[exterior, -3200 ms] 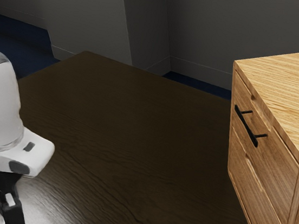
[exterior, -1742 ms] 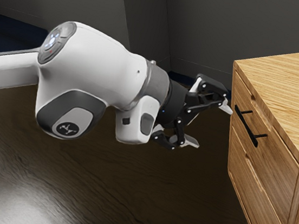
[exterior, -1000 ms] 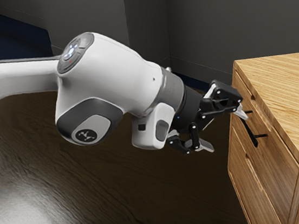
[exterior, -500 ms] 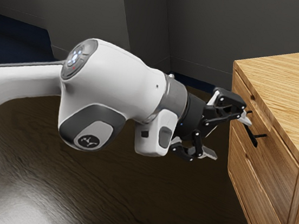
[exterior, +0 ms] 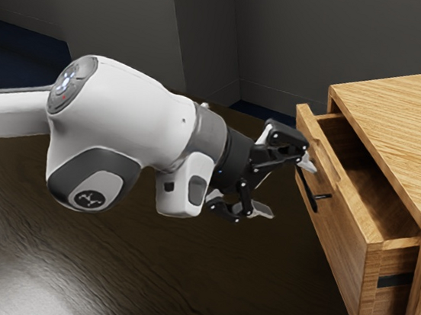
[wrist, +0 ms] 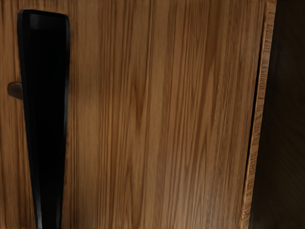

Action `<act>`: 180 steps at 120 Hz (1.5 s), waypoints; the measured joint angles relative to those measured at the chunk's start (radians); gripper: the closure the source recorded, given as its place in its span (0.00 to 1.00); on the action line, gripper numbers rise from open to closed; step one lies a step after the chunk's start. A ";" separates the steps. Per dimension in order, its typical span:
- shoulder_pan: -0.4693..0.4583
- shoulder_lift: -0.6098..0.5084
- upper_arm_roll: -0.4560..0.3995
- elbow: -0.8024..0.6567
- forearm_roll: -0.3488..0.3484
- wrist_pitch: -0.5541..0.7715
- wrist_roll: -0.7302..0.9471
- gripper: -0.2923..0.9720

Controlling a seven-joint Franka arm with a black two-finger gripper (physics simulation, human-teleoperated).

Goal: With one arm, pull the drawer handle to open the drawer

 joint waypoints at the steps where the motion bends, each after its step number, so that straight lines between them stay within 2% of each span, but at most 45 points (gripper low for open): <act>1: 0.002 0.000 -0.002 -0.002 0.000 0.000 0.000 0.25; 15: 0.026 -0.009 -0.016 -0.025 -0.003 0.000 -0.005 0.23; 32: 0.091 -0.030 -0.073 -0.055 -0.004 0.005 -0.010 0.25; 53: 0.236 -0.073 -0.189 -0.120 -0.006 0.006 -0.015 0.24; 63: 0.269 -0.094 -0.212 -0.142 -0.006 0.005 -0.017 0.23; 96: 0.264 -0.055 -0.221 -0.141 -0.012 0.029 -0.028 0.23; 180: 0.271 -0.057 -0.246 -0.171 -0.014 0.061 -0.063 0.23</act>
